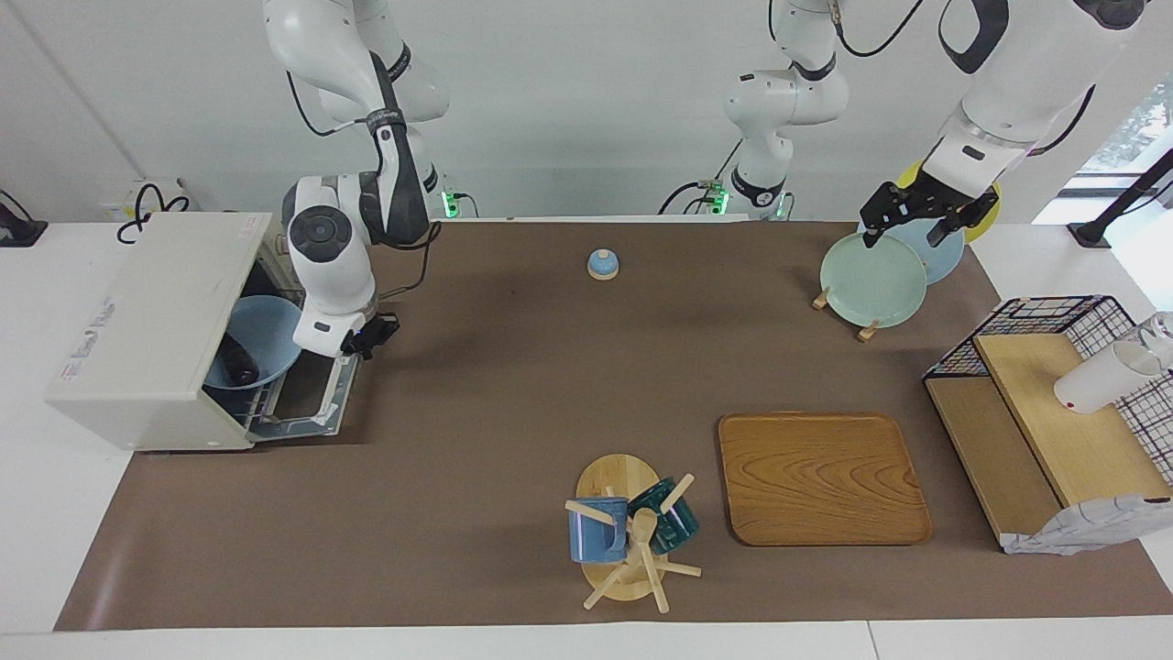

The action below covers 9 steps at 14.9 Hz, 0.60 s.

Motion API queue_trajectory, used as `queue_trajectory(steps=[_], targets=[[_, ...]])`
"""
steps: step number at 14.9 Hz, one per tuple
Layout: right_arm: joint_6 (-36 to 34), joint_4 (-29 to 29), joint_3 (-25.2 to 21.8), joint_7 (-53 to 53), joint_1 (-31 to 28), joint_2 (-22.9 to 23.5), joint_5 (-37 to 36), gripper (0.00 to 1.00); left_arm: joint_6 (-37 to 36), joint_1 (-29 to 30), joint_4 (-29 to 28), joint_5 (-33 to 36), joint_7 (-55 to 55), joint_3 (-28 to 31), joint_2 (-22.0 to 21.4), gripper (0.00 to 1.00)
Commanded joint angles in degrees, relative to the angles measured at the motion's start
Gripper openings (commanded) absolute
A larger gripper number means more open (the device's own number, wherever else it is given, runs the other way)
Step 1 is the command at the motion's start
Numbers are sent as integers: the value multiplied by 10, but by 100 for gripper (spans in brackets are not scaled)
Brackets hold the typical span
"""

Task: Put eggplant into oven
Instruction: 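Push the oven door shut with the right gripper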

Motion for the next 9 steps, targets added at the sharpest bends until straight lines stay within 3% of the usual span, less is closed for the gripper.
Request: queue_trajectory(steps=[1,9], targets=[[-37,49,-6,-58,-43,-3,-22,0,-3,9,-1,4,-2,-6,-7,100],[-80,52,-8,-164,-121,-41,-12,0,-2,9,-1,3,-2,-7,-7,100]])
